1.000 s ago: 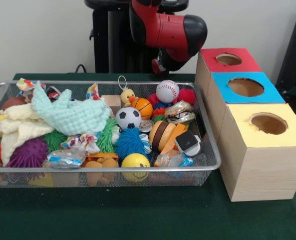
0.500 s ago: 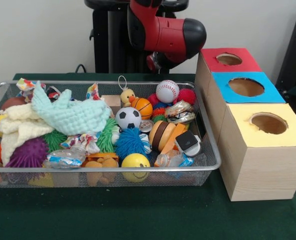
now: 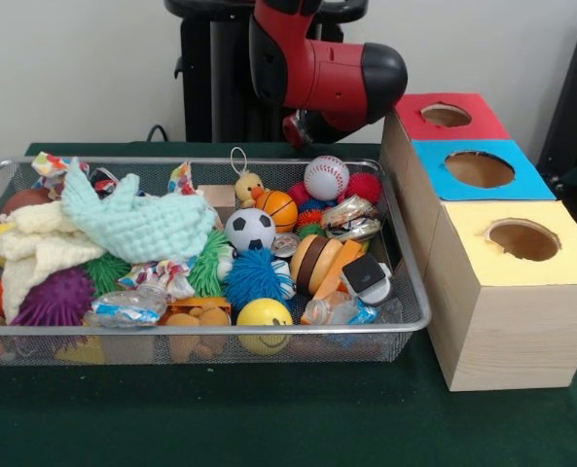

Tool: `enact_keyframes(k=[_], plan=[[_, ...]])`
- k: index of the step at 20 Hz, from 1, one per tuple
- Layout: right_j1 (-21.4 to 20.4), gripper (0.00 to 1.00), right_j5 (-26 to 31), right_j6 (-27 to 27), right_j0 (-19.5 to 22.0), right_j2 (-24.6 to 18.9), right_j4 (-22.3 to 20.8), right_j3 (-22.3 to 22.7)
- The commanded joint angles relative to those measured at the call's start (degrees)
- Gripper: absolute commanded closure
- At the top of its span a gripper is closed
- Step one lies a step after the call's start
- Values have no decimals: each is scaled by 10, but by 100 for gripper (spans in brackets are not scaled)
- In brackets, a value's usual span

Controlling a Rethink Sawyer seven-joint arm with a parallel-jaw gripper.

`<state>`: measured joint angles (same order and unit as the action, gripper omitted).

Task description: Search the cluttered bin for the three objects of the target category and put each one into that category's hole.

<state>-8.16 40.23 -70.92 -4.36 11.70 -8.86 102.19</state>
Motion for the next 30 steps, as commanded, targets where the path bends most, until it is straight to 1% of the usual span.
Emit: enact_keyframes(k=[1, 5, 8, 12, 13, 15, 17, 21, 24, 30], plan=[[3, 100, -108, -43, 28, -50, -27, -156], [12, 100, -106, -58, 33, -51, -23, -153], [16, 100, -116, -71, 36, -52, -19, -145], [22, 100, -114, -102, 25, -41, -7, -136], [24, 100, -113, -115, 20, -36, -1, -130], [27, 100, -129, -140, 16, -33, 12, -112], [32, 100, -160, -162, 14, -34, 22, -93], [48, 100, -168, -193, 5, -40, 48, -73], [64, 100, -137, -206, 0, -50, 72, -73], [92, 100, -12, -198, -3, -59, 106, -98]])
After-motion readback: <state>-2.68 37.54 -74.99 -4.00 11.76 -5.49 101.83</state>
